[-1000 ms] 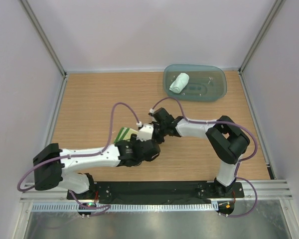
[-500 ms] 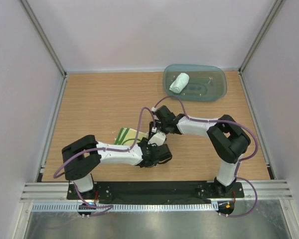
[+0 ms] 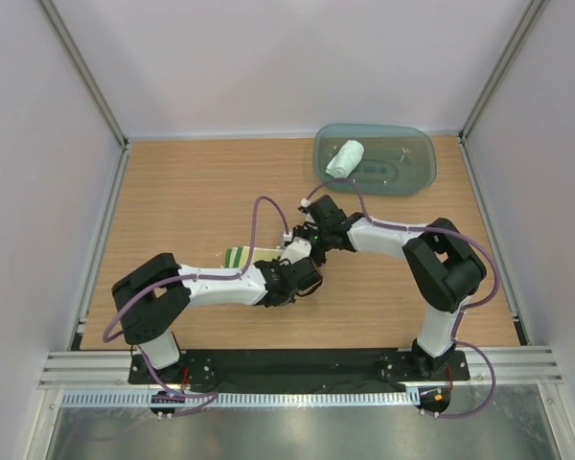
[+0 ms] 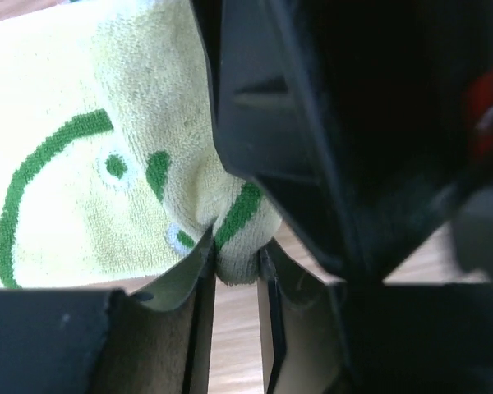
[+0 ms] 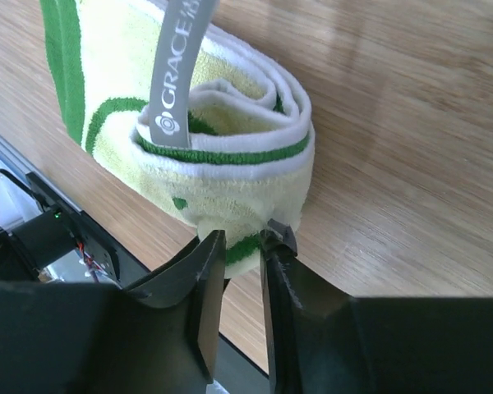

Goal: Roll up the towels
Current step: Roll the towel

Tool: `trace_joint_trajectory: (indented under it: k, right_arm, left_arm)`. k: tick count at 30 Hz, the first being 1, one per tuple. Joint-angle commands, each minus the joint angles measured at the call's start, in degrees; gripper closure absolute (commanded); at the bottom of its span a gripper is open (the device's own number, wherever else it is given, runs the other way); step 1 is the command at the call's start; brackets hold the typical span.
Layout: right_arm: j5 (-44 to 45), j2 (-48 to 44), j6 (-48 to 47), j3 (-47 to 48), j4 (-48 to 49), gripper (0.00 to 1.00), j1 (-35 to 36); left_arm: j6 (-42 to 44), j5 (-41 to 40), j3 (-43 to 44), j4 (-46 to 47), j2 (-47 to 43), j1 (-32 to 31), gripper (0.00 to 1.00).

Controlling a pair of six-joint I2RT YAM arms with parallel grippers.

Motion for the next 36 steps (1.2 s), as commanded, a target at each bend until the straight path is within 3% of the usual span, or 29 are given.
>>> trace_joint_trajectory:
  k: [1, 10, 14, 21, 25, 32, 36]
  right_arm:
    - [-3.8, -3.2, -1.5, 1.2, -1.4, 0.63, -1.4]
    - [-3.5, -6.9, -0.3, 4.8, -2.9, 0.39, -8.9]
    - [-2.2, -8.9, -0.9, 7.1, -5.1, 0.37, -9.1]
    - [-3.9, -12.9, 1.2, 1.9, -2.7, 0.37, -9.2]
    - [-6.0, -14.1, 2.3, -1.7, -0.5, 0.37, -8.9]
    - [-9.9, -13.6, 2.4, -4.1, 5.3, 0.37, -4.3]
    - [-10.5, -11.6, 4.3, -5.5, 10.7, 0.36, -0.2]
  left_arm:
    - [0.1, 4.4, -3.6, 2.6, -1.2, 0.8, 0.81]
    - [2.9, 13.3, -16.0, 15.0, -18.7, 1.3, 0.89]
    - [0.4, 18.4, -21.0, 20.4, -25.2, 4.4, 0.89]
    - [-11.6, 28.1, -32.9, 29.9, -36.4, 12.7, 1.0]
    - [-21.3, 31.5, -39.5, 33.8, -42.9, 16.3, 1.0]
    - [-33.8, 30.7, -49.6, 37.3, -54.7, 19.5, 1.0]
    - [-39.4, 26.1, -54.0, 31.5, -63.8, 19.9, 1.0]
